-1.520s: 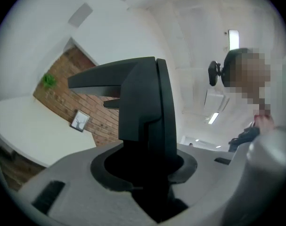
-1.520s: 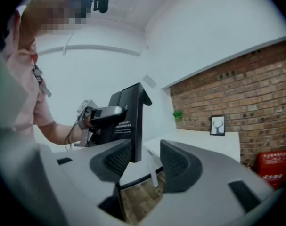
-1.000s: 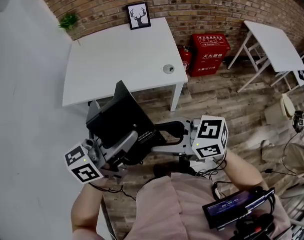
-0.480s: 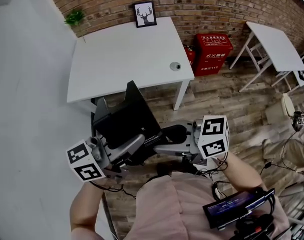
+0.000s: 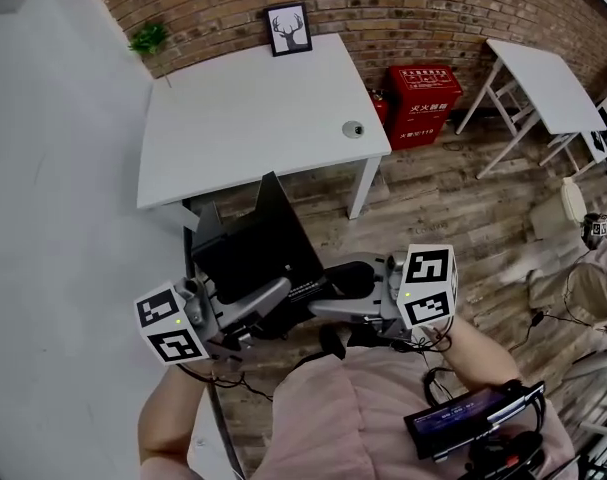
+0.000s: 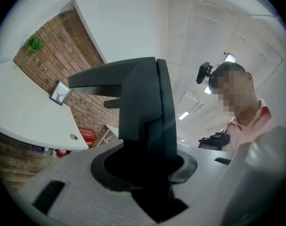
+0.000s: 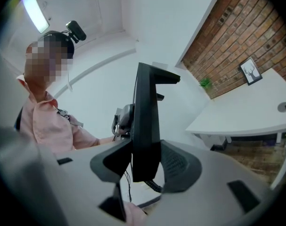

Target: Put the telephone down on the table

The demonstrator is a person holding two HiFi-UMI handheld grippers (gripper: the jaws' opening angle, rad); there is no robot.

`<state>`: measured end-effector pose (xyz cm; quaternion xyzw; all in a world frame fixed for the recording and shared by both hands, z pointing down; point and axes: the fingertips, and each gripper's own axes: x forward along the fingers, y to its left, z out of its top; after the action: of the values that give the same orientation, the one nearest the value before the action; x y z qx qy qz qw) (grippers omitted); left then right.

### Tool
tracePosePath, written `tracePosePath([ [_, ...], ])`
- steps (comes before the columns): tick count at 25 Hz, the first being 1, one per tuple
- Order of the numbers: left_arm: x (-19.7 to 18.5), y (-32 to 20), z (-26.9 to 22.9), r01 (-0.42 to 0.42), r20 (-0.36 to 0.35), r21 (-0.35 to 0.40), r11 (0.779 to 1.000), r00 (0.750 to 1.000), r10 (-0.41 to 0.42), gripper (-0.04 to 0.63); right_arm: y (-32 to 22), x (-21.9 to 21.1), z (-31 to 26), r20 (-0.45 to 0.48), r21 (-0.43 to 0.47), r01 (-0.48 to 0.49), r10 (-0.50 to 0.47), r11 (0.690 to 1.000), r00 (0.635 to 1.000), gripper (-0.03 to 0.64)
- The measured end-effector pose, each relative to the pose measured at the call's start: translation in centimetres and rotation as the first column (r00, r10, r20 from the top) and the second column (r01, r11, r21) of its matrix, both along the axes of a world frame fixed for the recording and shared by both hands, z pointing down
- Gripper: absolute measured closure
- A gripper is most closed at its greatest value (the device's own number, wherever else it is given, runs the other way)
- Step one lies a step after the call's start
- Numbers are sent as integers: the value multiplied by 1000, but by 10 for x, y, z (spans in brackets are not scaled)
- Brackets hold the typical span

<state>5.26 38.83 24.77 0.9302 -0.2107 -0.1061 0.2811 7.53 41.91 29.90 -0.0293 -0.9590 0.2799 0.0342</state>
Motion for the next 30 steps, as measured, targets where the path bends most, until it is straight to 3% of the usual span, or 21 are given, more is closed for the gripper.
tracePosePath([
  [12,5,-44,15,-37,38,-35,999,999,38,434,-40,-3,13,21,-46,17,-16,999,1000,434],
  [30,4,-201,25,13,47,-96,995,999,-8,434,-196,-1,19,41,-103,75,-71,992,997,439],
])
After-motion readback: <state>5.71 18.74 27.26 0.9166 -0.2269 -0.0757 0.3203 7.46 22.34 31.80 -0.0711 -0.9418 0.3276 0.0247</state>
